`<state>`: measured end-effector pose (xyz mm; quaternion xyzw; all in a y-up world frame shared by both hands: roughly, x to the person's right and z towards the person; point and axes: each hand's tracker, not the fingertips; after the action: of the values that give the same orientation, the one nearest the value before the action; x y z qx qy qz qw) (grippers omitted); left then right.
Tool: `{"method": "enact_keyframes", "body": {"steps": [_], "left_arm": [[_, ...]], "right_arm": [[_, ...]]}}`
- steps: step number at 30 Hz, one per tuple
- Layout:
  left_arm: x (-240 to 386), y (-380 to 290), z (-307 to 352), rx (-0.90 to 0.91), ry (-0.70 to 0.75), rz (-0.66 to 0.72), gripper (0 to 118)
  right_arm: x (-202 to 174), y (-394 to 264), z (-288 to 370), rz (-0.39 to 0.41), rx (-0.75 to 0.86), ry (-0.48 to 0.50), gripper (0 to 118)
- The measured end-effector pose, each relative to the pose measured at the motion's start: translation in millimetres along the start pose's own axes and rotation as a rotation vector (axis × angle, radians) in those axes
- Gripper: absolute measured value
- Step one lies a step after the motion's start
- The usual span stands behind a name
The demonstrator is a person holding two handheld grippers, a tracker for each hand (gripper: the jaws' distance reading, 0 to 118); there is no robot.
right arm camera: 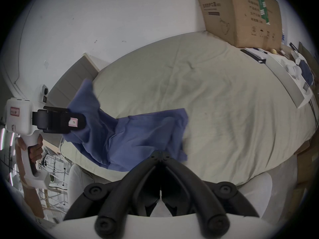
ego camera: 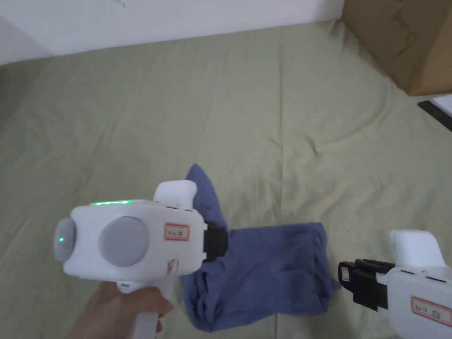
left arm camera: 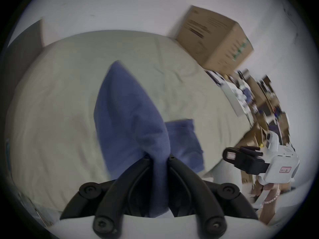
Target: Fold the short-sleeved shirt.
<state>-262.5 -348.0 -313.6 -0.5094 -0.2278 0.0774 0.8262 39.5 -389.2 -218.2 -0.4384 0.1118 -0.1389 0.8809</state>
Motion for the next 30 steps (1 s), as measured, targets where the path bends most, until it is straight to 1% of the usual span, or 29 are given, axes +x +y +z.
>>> {"method": "enact_keyframes", "body": {"steps": [2,5,6,7,8,9,10,11,12,14,16,18,19,20,21,23,24,25,26,28,30], "left_arm": [[24,6,-29,-0.046,-0.032,-0.026,6],[53,12,-70,-0.129,-0.033,-0.121,7],[59,12,-84,-0.158,-0.026,-0.135,7],[62,10,-93,-0.185,-0.030,-0.127,10],[62,9,-103,-0.208,-0.072,-0.138,21],[64,8,-107,-0.211,-0.123,-0.107,40],[63,6,-106,-0.209,-0.146,-0.076,66],[60,5,-105,-0.211,-0.170,-0.064,98],[56,5,-99,-0.201,-0.188,-0.049,109],[42,9,-85,-0.162,-0.209,-0.002,110],[19,15,-68,-0.117,-0.191,0.089,110],[-5,23,-52,-0.041,-0.188,0.219,108],[-19,25,-48,-0.008,-0.204,0.284,104],[-33,26,-47,0.004,-0.214,0.335,88],[-41,30,-47,0.006,-0.213,0.379,66],[-54,30,-56,-0.006,-0.179,0.382,7],[-51,29,-64,-0.022,-0.144,0.380,6],[-48,28,-70,-0.038,-0.117,0.350,5],[-45,26,-79,-0.051,-0.131,0.327,2],[-35,22,-97,-0.088,-0.226,0.313,2],[-26,19,-120,-0.118,-0.353,0.356,0]], "right_arm": [[14,-1,5,-0.025,0.007,-0.014,0],[29,-2,8,-0.021,-0.001,-0.052,0],[33,-3,10,-0.022,-0.002,-0.064,0],[38,-4,11,-0.025,-0.005,-0.065,0],[41,-5,12,-0.032,-0.007,-0.068,0],[45,-7,13,-0.044,-0.006,-0.073,0],[47,-8,13,-0.053,-0.008,-0.076,0],[50,-10,13,-0.062,-0.011,-0.079,0],[52,-12,13,-0.071,-0.013,-0.082,0],[55,-14,10,-0.087,-0.024,-0.081,0],[55,-15,8,-0.089,-0.034,-0.080,0],[54,-16,6,-0.079,-0.037,-0.077,0],[53,-15,5,-0.077,-0.038,-0.074,0],[52,-15,5,-0.076,-0.037,-0.068,0],[51,-15,4,-0.077,-0.036,-0.061,0],[49,-14,3,-0.075,-0.032,-0.050,0],[49,-14,2,-0.075,-0.030,-0.046,0],[48,-13,2,-0.074,-0.030,-0.043,0],[48,-14,2,-0.073,-0.031,-0.041,0],[48,-14,1,-0.074,-0.031,-0.039,0],[49,-14,1,-0.083,-0.033,-0.039,0]]}}
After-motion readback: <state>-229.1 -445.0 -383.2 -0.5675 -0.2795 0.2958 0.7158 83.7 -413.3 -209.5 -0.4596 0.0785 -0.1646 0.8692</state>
